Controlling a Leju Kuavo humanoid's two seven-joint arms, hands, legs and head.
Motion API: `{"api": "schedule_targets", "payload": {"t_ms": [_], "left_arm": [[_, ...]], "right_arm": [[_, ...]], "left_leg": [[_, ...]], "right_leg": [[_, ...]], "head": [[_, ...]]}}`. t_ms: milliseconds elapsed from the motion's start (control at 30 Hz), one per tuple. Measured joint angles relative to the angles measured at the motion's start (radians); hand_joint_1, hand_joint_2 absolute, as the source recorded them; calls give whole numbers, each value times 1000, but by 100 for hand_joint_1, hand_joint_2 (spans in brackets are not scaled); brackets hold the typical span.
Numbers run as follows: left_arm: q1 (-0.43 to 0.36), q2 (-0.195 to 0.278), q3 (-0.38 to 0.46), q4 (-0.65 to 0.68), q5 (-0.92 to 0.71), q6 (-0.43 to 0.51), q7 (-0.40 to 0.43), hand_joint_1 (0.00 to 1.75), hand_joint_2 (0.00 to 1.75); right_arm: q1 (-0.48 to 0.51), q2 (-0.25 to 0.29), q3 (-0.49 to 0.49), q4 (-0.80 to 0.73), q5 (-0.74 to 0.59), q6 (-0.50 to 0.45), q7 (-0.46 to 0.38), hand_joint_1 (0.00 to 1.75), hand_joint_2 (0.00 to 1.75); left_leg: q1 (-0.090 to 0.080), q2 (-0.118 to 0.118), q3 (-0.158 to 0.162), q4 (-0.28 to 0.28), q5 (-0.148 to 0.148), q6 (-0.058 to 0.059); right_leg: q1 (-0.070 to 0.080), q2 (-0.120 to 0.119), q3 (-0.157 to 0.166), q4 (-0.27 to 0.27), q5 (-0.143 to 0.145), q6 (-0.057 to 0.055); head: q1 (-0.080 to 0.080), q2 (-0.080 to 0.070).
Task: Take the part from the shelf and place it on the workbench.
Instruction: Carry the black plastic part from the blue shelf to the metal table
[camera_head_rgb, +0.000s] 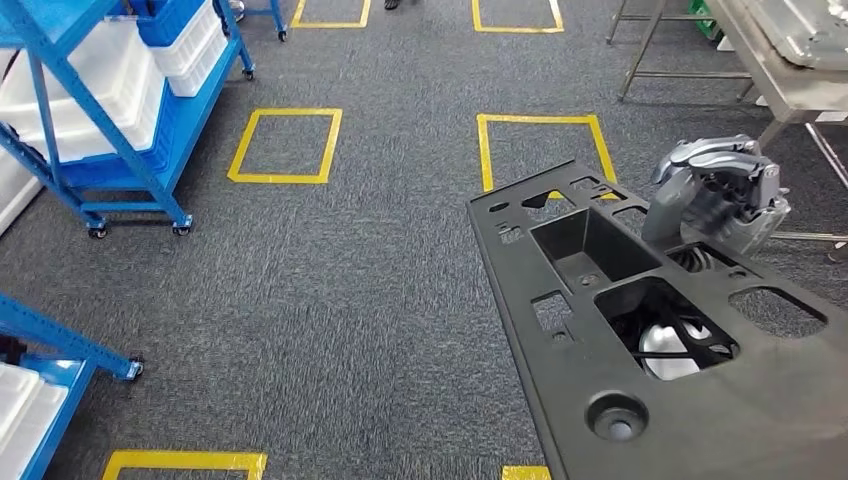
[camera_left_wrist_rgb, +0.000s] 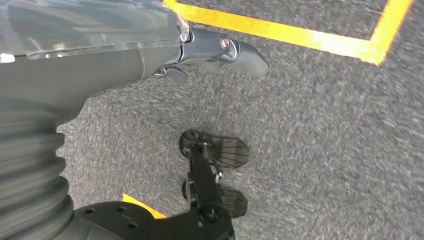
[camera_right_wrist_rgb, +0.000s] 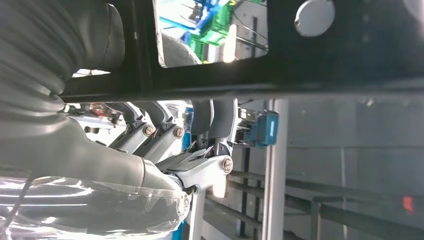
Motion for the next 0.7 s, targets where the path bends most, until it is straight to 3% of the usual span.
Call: {"api": "schedule_targets", "payload": {"t_ms": [67,100,133,167,200,267,333,400,467,533,600,633,667,700], "left_arm": [[4,-6,0,0,0,0,0,0,175],[7,-8,0,0,0,0,1,0,175],[9,-11,0,0,0,-1,2,0,175],[10,-14,0,0,0,-1,4,0,175],[10,-16,0,0,1,-1,6,0,175],[9,-18,0,0,2,-1,13,0,175],[8,-20,0,0,3,2,20,0,175],[6,-23,1,0,4,6,24,0,175],[4,-26,1,0,5,10,26,0,175],[7,-27,2,0,6,11,28,0,175],[11,-27,3,0,6,11,30,0,175],[12,-28,3,0,6,11,31,0,175],[12,-28,3,0,6,11,31,0,175],[11,-29,3,0,6,11,31,0,175]], "right_arm": [[-2,-5,23,-2,8,-9,10,175,175],[-1,-8,33,-2,11,-13,16,175,175],[-1,-10,41,-2,14,-17,20,175,175],[-1,-13,49,-2,15,-19,22,175,175],[-1,-16,56,-2,15,-21,24,175,175],[-2,-23,70,0,13,-21,27,175,175],[-3,-27,82,3,9,-19,30,175,175],[-3,-29,91,8,2,-16,31,175,175],[-7,-29,97,13,-5,-15,31,175,175],[-11,-29,102,21,-9,-16,32,175,175],[-7,-28,109,32,-11,-16,32,175,175],[-4,-28,111,37,-13,-17,31,175,175],[-3,-29,112,42,-14,-17,31,175,175],[-2,-29,113,45,-16,-17,31,175,175]], "left_leg": [[2,-43,-63,136,-61,-2],[2,-50,-88,184,-74,-2],[2,-54,-98,199,-66,0],[2,-57,-89,171,-39,2],[2,-66,-64,111,1,6],[4,-108,-10,-18,55,13],[3,-132,11,-68,64,18],[3,-115,14,-75,69,27],[7,-92,17,-85,76,39],[6,-68,18,-89,78,48],[4,-42,17,-89,77,50],[4,-30,17,-88,76,49],[4,-18,17,-88,75,48],[4,-6,19,-87,73,46]], "right_leg": [[2,24,0,0,1,-5],[3,38,0,1,1,-6],[4,52,0,3,1,-6],[5,66,0,5,1,-5],[5,79,0,8,0,-4],[7,102,-4,15,-2,1],[4,122,-12,17,1,13],[1,137,-17,15,6,27],[5,102,-32,43,-13,38],[6,40,-81,147,-71,47],[1,16,-138,268,-120,53],[-1,12,-148,289,-119,55],[-3,8,-137,270,-102,55],[-3,-2,-106,214,-71,54]], "head": [[0,0],[0,0],[0,0],[0,0],[0,0],[0,0],[0,0],[0,0],[0,0],[0,0],[0,0],[0,0],[0,0],[0,0]]}}
